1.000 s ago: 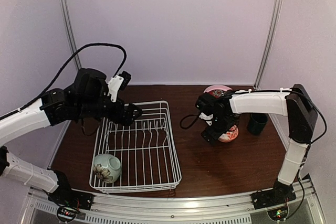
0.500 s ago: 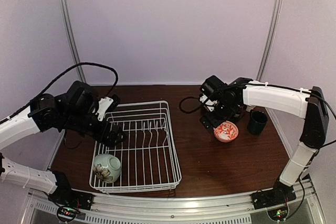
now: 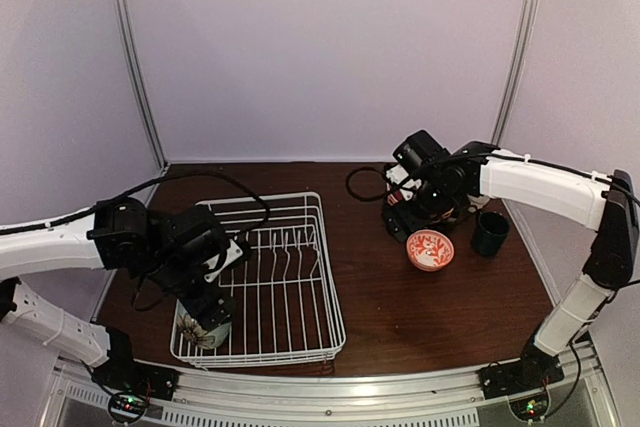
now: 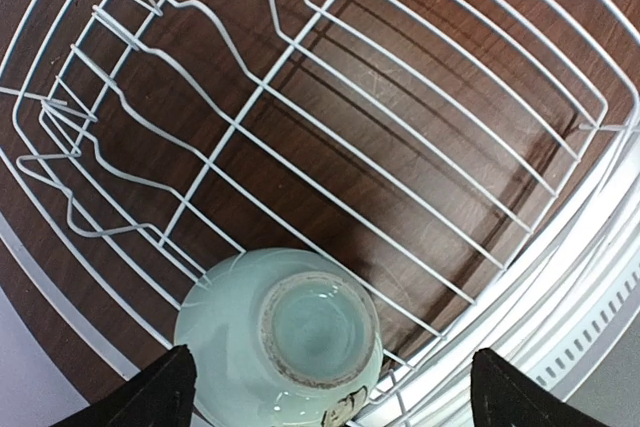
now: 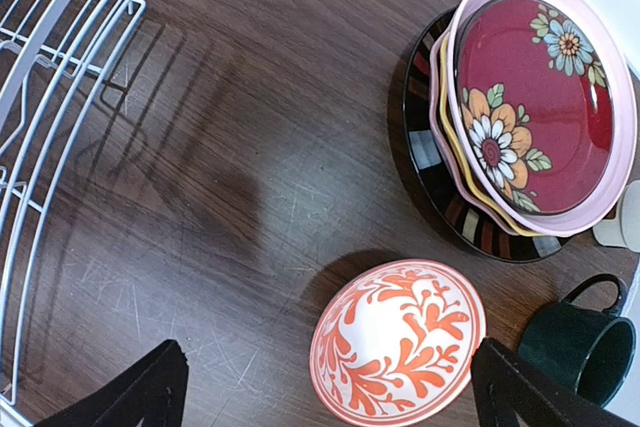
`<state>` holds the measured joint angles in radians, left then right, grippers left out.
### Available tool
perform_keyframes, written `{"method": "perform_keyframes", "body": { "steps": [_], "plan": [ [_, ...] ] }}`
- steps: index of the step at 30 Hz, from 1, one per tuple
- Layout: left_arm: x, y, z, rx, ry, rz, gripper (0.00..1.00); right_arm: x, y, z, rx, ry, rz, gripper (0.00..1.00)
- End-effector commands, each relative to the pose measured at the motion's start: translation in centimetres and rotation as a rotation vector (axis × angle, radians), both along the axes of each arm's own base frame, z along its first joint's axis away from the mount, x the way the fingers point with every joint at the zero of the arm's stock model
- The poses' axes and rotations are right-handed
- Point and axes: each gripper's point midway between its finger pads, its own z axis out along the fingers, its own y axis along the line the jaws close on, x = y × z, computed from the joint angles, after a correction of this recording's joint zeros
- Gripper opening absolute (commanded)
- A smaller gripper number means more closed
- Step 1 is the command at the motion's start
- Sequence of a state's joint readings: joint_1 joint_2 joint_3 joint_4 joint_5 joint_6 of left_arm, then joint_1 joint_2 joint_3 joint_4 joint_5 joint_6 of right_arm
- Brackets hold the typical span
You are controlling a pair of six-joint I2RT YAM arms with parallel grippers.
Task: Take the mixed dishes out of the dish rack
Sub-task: Grab the bowl from the dish rack.
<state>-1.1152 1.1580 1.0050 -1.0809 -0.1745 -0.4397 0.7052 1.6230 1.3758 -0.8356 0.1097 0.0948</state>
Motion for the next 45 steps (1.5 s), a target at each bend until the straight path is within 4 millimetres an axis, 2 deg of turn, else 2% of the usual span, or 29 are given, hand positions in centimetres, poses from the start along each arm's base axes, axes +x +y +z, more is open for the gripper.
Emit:
{"method": "perform_keyframes", "body": {
  "steps": [1,5,10,13,16,23,33,39,45],
  "plan": [
    [0.8,0.5,-0.1,0.112,-0.041,-0.031,0.97,-0.2,0.0,0.5,0.05,-0.002,-0.003,1.0],
    [0.7,-0.1,-1.4,0.194,0.003,-0.081,0.97,-0.3,-0.3,0.6,0.057,-0.004,-0.004,1.0],
    [0.4,-0.4,-3.1,0.258,0.05,-0.104,0.93,-0.5,-0.8,0.4,0.07,0.001,-0.009,1.0],
    [0.6,0.0,-3.6,0.292,0.046,-0.088,0.87,-0.7,-0.9,0.0,0.073,0.01,-0.008,1.0],
    [1.2,0.4,-4.0,0.335,0.023,-0.072,0.86,-0.8,-0.9,-0.2,0.079,0.014,-0.005,1.0],
    [0.8,0.1,-5.0,0.395,0.033,-0.1,0.82,-0.8,-0.8,-0.1,0.104,0.02,0.001,1.0],
    [0.9,0.6,-5.1,0.48,0.022,-0.077,0.72,-0.8,-0.8,-0.1,0.12,0.031,0.001,1.0],
    [1.0,0.8,-4.9,0.528,0.005,-0.074,0.72,-0.8,-0.8,0.1,0.13,0.03,0.002,1.0],
    [1.3,1.1,-4.7,0.564,-0.017,-0.059,0.66,-1.0,-0.9,-0.1,0.128,0.036,0.001,1.0]
  ]
}}
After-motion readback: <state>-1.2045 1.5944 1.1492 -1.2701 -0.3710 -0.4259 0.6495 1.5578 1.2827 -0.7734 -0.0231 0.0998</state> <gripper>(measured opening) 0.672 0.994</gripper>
